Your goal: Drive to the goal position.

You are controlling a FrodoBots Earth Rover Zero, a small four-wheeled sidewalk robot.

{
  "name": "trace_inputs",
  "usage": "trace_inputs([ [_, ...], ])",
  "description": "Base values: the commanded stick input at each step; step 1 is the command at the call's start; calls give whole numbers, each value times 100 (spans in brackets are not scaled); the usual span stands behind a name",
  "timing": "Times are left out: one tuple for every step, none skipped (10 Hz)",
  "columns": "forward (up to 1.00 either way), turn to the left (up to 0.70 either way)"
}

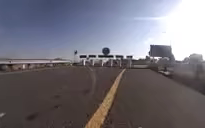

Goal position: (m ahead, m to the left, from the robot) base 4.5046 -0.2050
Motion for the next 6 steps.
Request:
trace_inputs([
  [70, 0],
  [70, 0],
  [70, 0],
  [70, 0],
  [70, 0],
  [70, 0],
])
